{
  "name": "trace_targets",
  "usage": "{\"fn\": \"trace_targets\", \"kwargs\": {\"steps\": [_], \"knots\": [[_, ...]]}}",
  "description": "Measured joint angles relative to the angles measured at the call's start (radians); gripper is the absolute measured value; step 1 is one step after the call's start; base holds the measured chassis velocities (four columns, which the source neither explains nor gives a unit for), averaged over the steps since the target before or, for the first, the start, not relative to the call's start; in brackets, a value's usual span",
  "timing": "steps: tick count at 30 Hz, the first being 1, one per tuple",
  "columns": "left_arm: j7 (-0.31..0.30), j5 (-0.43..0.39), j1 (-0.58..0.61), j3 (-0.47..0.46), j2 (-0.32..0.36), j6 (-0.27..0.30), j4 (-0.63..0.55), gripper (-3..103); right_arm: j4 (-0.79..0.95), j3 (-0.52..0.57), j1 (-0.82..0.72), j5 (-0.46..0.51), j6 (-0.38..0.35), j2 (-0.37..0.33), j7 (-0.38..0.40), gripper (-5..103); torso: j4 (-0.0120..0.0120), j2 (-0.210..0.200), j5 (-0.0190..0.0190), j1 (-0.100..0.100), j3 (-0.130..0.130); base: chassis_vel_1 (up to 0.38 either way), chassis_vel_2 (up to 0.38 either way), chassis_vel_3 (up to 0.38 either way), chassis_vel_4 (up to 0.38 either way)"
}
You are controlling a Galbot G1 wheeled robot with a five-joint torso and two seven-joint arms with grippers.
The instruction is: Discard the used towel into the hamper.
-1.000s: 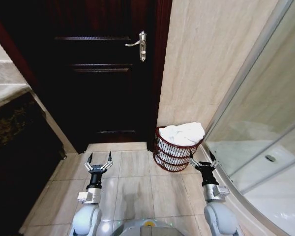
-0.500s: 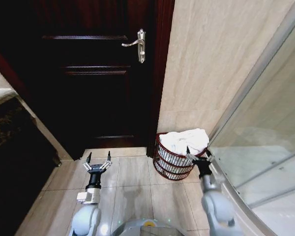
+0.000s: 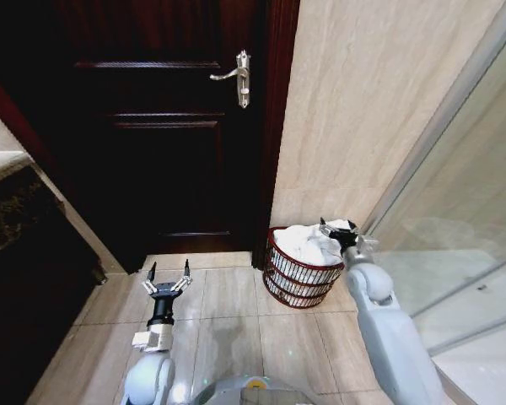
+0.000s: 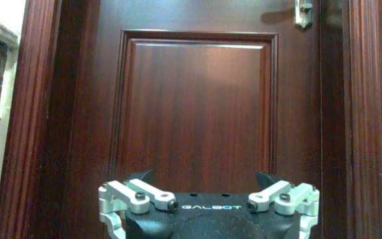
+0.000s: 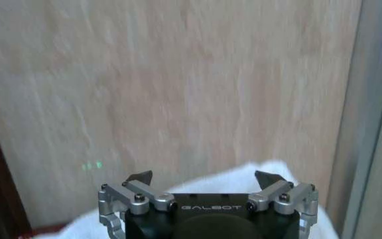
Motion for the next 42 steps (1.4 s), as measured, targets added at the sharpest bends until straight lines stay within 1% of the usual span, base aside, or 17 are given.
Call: {"fn": "trace_targets", "kwargs": {"steps": [2, 4, 11, 14, 17, 20, 22, 23, 26, 32, 35, 42], "knots": [[0.000, 0.000, 0.000, -0.001, 0.000, 0.000, 0.000, 100, -0.009, -0.005, 0.006, 0.014, -0.015, -0.003, 0.012, 100, 0.0000, 0.000, 0.0002, 0.000, 0.000, 0.000, 0.000, 0.000, 0.000], [0.000, 0.000, -0.003, -0.002, 0.001, 0.001, -0.001, 100, -0.029, -0.024, 0.022, 0.061, -0.059, -0.011, 0.046, 100, 0.0000, 0.000, -0.0001, 0.000, 0.000, 0.000, 0.000, 0.000, 0.000], [0.000, 0.006, -0.010, 0.004, -0.001, 0.000, 0.001, 100, -0.097, -0.050, 0.052, 0.112, -0.099, -0.003, 0.068, 100, -0.0001, 0.000, 0.0002, 0.000, 0.000, 0.000, 0.000, 0.000, 0.000], [0.000, 0.010, -0.008, 0.005, 0.000, -0.009, 0.004, 100, -0.149, -0.055, 0.087, 0.156, -0.126, 0.007, 0.078, 100, 0.0000, 0.000, -0.0001, 0.000, 0.000, 0.000, 0.000, 0.000, 0.000], [0.001, 0.011, -0.006, 0.005, 0.003, -0.017, 0.011, 100, -0.171, -0.057, 0.105, 0.180, -0.144, 0.012, 0.087, 100, 0.0000, 0.000, 0.0000, 0.000, 0.000, 0.000, 0.000, 0.000, 0.000], [0.001, 0.011, -0.003, 0.003, 0.005, -0.027, 0.020, 100, -0.196, -0.069, 0.128, 0.224, -0.166, 0.018, 0.114, 100, 0.0000, 0.000, -0.0001, 0.000, 0.000, 0.000, 0.000, 0.000, 0.000], [0.001, 0.011, -0.002, -0.001, 0.007, -0.035, 0.028, 100, -0.230, -0.080, 0.153, 0.271, -0.187, 0.026, 0.151, 100, 0.0000, 0.000, -0.0002, 0.000, 0.000, 0.000, 0.000, 0.000, 0.000], [0.001, 0.011, -0.002, -0.001, 0.007, -0.035, 0.028, 100, -0.230, -0.080, 0.153, 0.271, -0.187, 0.026, 0.151, 100, 0.0000, 0.000, -0.0002, 0.000, 0.000, 0.000, 0.000, 0.000, 0.000], [0.000, 0.009, 0.000, -0.007, 0.011, -0.045, 0.038, 100, -0.285, -0.084, 0.190, 0.339, -0.210, 0.035, 0.201, 100, 0.0002, 0.000, -0.0002, 0.000, 0.000, 0.000, 0.000, 0.000, 0.000], [-0.001, 0.006, -0.003, -0.010, 0.015, -0.051, 0.054, 100, -0.327, -0.085, 0.203, 0.375, -0.228, 0.042, 0.210, 100, -0.0001, 0.000, -0.0001, 0.000, 0.000, 0.000, 0.000, 0.000, 0.000], [-0.001, 0.006, -0.011, -0.005, 0.015, -0.051, 0.062, 100, -0.341, -0.103, 0.204, 0.387, -0.228, 0.050, 0.219, 100, -0.0001, 0.000, -0.0002, 0.000, 0.000, 0.000, 0.000, 0.000, 0.000], [-0.001, 0.008, -0.023, -0.001, 0.012, -0.051, 0.068, 100, -0.414, -0.116, 0.236, 0.376, -0.228, 0.082, 0.221, 100, 0.0000, 0.000, -0.0002, 0.000, 0.000, 0.000, 0.000, 0.000, 0.000]]}}
